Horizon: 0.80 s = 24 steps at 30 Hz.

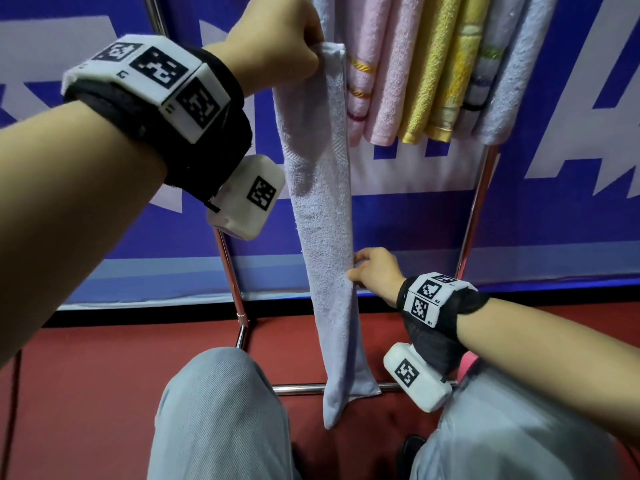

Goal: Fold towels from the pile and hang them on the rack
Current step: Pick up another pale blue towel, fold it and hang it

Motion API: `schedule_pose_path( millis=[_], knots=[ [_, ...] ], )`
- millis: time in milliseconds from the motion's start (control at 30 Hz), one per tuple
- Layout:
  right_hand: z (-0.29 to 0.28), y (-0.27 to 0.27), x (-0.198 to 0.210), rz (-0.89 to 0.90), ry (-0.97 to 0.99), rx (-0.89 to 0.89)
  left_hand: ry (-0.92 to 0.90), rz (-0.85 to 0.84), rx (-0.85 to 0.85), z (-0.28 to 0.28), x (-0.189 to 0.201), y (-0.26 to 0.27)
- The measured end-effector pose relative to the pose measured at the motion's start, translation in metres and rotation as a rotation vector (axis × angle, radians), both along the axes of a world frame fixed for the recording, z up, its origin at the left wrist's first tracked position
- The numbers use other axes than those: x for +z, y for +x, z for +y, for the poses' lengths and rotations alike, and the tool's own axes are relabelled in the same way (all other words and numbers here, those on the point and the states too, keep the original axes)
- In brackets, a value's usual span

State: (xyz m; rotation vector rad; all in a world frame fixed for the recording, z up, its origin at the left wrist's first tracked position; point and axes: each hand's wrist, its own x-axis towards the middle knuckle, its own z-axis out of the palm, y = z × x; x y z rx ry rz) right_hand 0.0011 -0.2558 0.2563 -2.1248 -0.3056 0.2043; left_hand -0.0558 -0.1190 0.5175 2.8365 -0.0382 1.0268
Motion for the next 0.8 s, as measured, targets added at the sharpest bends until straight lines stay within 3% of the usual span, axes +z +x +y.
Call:
schedule_pose_path(
  millis=[633,800],
  knots=[
    [-0.004,-0.010,-0.001,-0.129,-0.002,-0.052,0.003,0.001,0.014,-0.007,0.005,0.005],
    [-0.002,-0.007,-0.002,-0.060,0.037,-0.039,-0.006,0.001,0.005,-0.009,0.005,0.004]
  ],
)
